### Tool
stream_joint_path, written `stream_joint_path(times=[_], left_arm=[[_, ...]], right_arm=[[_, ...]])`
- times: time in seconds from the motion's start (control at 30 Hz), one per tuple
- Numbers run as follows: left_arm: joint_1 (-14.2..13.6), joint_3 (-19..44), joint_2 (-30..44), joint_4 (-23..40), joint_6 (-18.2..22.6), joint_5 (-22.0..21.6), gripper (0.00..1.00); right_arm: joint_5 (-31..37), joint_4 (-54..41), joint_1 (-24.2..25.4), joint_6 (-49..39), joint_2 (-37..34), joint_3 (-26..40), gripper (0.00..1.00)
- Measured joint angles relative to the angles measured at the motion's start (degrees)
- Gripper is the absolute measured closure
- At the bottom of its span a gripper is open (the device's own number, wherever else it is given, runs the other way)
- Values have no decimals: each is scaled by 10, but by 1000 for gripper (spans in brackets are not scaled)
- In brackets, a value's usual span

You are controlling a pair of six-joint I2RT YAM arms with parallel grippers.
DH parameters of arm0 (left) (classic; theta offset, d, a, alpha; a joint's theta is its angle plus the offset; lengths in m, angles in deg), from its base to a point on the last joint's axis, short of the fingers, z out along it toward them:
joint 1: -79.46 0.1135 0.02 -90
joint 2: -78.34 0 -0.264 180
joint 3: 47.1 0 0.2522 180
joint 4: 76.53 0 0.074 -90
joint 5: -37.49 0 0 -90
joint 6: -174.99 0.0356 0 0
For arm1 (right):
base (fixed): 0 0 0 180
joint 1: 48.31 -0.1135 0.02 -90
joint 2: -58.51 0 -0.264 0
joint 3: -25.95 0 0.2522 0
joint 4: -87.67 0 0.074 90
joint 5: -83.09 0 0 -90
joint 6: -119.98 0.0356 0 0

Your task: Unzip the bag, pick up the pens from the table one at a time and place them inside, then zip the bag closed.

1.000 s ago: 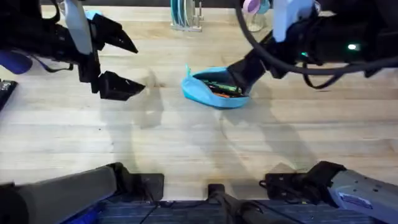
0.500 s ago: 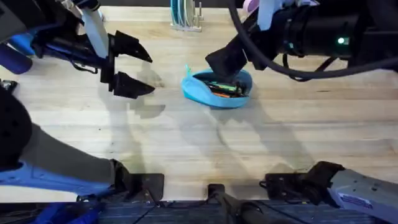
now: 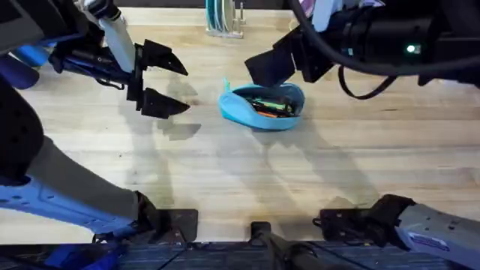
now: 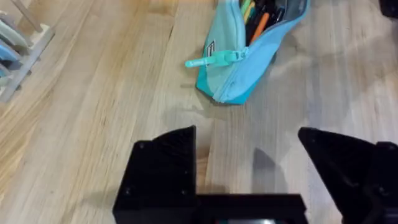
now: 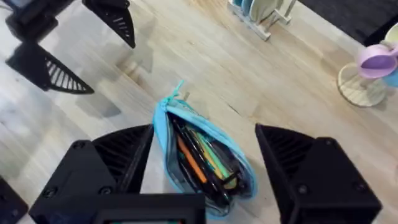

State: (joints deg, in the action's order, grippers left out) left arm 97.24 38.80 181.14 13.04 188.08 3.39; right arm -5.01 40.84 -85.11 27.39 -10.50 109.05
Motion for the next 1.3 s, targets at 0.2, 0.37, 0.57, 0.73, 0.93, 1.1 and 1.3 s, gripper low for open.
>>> stream_joint_path(times=[0.2, 0.37, 0.57, 0.73, 0.93, 1.1, 1.3], left_arm=[[0, 0, 0, 0, 0, 0, 7], [0, 0, 0, 1, 1, 0, 8], [0, 0, 0, 4, 2, 0, 7], [0, 0, 0, 4, 2, 0, 8], [0, 0, 0, 4, 2, 0, 6], [0, 0, 0, 4, 2, 0, 7], [0, 0, 0, 4, 2, 0, 7]], right_arm=[[-8, -3, -8, 28, -38, 4, 5], [-41, -34, -11, 43, -98, 43, 5], [-65, -110, -11, 51, -181, 129, 6], [-75, -162, -11, 56, -255, 197, 6], [-95, -145, -11, 58, -294, 208, 5], [-102, -125, -11, 58, -295, 209, 6], [-103, -96, -11, 59, -295, 209, 5]])
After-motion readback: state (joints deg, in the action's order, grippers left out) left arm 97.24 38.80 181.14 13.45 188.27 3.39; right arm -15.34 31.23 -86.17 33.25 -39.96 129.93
